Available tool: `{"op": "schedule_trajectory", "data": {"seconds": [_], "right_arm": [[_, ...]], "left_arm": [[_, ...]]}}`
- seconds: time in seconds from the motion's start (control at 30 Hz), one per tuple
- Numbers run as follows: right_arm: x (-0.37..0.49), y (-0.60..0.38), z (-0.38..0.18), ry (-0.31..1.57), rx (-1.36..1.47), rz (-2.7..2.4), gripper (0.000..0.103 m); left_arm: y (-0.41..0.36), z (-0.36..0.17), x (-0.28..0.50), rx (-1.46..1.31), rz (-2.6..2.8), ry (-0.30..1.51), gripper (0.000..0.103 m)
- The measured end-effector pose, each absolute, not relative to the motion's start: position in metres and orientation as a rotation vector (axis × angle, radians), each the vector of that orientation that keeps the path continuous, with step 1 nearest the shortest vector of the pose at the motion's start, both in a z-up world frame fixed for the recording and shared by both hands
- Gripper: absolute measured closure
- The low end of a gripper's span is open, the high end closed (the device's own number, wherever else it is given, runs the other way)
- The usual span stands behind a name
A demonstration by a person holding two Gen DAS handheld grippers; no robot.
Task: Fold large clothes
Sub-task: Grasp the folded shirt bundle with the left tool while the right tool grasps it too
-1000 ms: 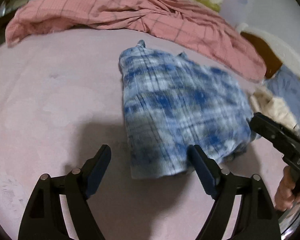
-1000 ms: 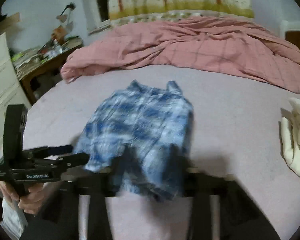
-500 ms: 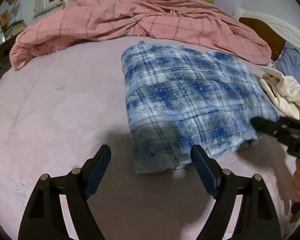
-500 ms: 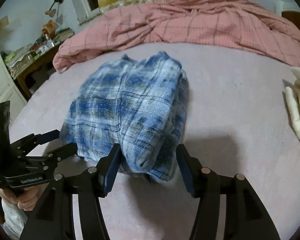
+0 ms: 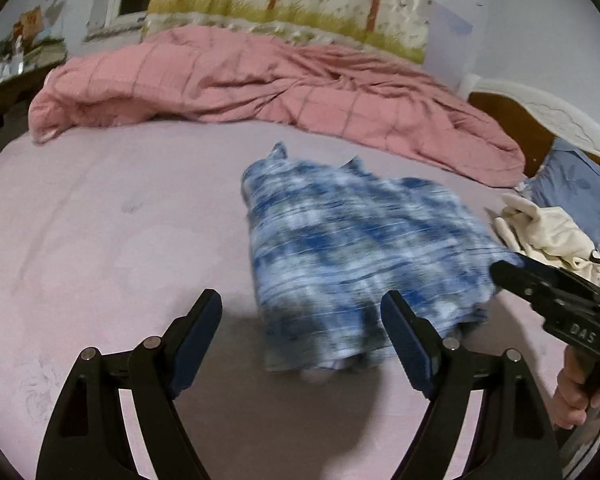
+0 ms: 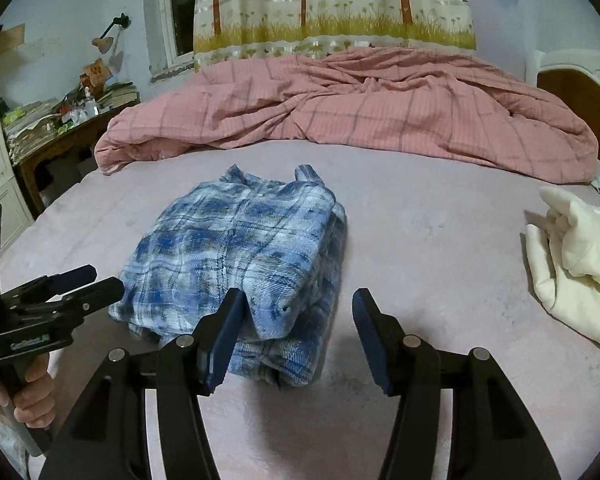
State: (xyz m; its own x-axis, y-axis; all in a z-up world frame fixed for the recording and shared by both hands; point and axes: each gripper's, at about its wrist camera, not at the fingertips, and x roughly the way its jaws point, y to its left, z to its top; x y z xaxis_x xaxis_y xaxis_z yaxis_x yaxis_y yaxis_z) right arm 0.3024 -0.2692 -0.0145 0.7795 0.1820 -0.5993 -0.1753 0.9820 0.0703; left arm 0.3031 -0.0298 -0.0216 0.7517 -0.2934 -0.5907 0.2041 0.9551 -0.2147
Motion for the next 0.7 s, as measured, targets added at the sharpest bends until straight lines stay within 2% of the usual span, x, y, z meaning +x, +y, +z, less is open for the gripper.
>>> {"op": "schedule_trajectory", "data": {"seconds": [0.1, 0.17, 0.23, 0.27, 0.3, 0.4, 0.53, 0.63, 0.67, 0.7], "right_arm": [[0.299, -0.272, -0.011, 0.619, 0.043, 0.227, 0.044], [0.295, -0.275, -0.005, 0.566, 0.070, 0.257, 0.042], [0.295, -0.279, -0.001, 0.503, 0.111, 0.268, 0.028], [0.297, -0.280, 0.000, 0.478, 0.135, 0.268, 0.012], [0.302, -0.285, -0.002, 0.453, 0.176, 0.261, 0.009], [0.325, -0.291, -0.011, 0.491, 0.249, 0.274, 0.009], [0.364, -0.302, -0.048, 0.695, 0.379, 0.321, 0.009], [0.384, -0.311, -0.081, 0.834, 0.576, 0.433, 0.010], [0.388, -0.310, -0.086, 0.849, 0.589, 0.455, 0.011], [0.387, -0.307, -0.085, 0.839, 0.569, 0.459, 0.025]], "left_arm": [[-0.030, -0.014, 0.298, -0.134, -0.282, 0.602, 0.021], [-0.027, -0.009, 0.298, -0.173, -0.299, 0.566, 0.016], [-0.022, -0.005, 0.306, -0.224, -0.324, 0.558, 0.008], [-0.019, -0.005, 0.315, -0.255, -0.336, 0.575, 0.007], [-0.015, -0.007, 0.325, -0.296, -0.351, 0.606, 0.007], [0.000, -0.029, 0.358, -0.439, -0.453, 0.754, 0.007], [0.010, -0.063, 0.377, -0.557, -0.493, 0.901, 0.007], [0.007, -0.069, 0.378, -0.596, -0.555, 0.903, 0.009], [0.005, -0.070, 0.377, -0.620, -0.622, 0.899, 0.017], [0.001, -0.073, 0.377, -0.661, -0.717, 0.912, 0.032]]}}
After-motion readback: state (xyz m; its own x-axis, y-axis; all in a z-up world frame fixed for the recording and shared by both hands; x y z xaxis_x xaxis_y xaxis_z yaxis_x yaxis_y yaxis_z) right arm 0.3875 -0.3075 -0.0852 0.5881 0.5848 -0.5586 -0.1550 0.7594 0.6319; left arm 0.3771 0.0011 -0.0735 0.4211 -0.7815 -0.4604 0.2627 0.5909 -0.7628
